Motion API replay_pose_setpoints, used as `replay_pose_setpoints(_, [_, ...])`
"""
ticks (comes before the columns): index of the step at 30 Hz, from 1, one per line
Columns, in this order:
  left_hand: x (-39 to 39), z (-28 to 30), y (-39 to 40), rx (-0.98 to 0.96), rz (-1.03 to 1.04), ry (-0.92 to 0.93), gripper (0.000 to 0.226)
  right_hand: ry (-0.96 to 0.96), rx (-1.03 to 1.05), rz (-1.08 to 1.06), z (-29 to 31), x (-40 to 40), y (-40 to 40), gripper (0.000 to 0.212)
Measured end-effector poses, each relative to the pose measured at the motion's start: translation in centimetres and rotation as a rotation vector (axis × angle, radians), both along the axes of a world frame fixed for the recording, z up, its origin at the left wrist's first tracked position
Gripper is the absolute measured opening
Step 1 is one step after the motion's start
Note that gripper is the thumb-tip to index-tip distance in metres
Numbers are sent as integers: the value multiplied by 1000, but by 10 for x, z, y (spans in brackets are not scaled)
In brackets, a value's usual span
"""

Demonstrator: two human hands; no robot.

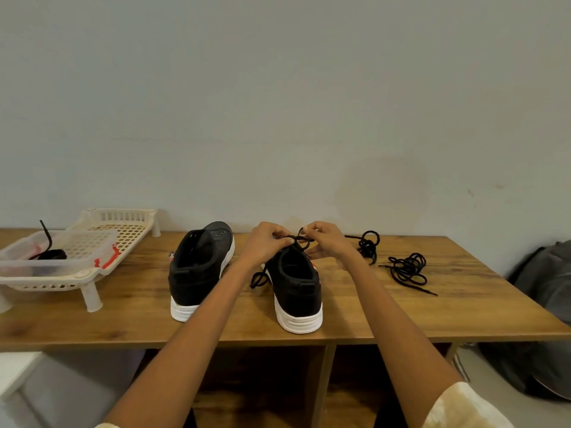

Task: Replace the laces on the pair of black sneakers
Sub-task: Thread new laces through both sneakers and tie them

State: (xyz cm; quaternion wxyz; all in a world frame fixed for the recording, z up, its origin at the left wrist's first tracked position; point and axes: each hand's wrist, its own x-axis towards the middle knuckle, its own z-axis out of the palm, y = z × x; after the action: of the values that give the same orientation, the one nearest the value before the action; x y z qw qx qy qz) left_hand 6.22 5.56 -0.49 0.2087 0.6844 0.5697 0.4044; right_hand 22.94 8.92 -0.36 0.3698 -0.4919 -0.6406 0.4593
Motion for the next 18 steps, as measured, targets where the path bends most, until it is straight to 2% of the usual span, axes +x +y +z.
replay_pose_setpoints(3, [1,0,-1,8,12,-4,13,-5,33,13,-1,2,1,23])
replay_pose_setpoints(6, [1,-1,-1,12,27,-3,13,25,42,-63,-3,0,1,22])
replay_pose_setpoints(10, [4,-3,-1,35,73,27,9,-51,45,-112,2,2,-3,48])
replay_pose_setpoints(13, [10,-4,-1,40,128,34,6,-83,75,-164,3,12,-7,55])
replay_pose_setpoints(18, [15,-5,-2,58,170,18,6,-25,59,28,-8,13,-20,45])
